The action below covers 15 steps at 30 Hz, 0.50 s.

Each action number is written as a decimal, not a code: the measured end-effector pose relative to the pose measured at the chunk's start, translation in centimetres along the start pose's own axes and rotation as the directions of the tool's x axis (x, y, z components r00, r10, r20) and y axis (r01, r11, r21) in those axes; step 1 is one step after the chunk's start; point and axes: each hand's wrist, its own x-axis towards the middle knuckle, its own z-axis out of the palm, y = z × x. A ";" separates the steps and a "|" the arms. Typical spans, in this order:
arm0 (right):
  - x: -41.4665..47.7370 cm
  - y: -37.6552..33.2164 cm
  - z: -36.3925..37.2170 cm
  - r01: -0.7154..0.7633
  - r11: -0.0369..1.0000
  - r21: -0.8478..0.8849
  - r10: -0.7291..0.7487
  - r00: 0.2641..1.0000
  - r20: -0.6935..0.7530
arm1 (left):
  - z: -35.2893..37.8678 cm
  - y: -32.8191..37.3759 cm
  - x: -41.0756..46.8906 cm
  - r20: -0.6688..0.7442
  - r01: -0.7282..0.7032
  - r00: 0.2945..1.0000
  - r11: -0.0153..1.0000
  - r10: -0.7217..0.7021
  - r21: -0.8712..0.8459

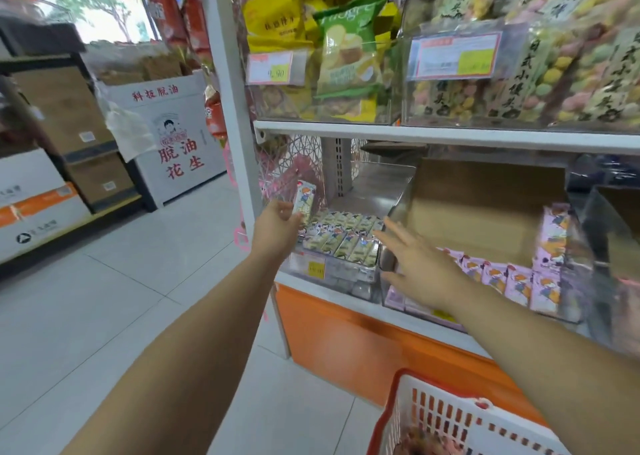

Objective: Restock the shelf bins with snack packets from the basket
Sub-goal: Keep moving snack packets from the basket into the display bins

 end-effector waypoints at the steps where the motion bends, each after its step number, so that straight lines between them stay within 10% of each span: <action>1: 0.0 0.2 0.4 -0.002 1.000 0.022 0.002 1.000 -0.022 | 0.4 -0.2 1.2 0.004 -0.005 1.000 0.999 0.005 0.038; 15: -0.2 0.7 1.9 -0.013 0.989 0.144 0.022 0.998 -0.061 | 5.1 -4.0 8.7 0.314 -0.121 0.938 0.707 -0.149 0.696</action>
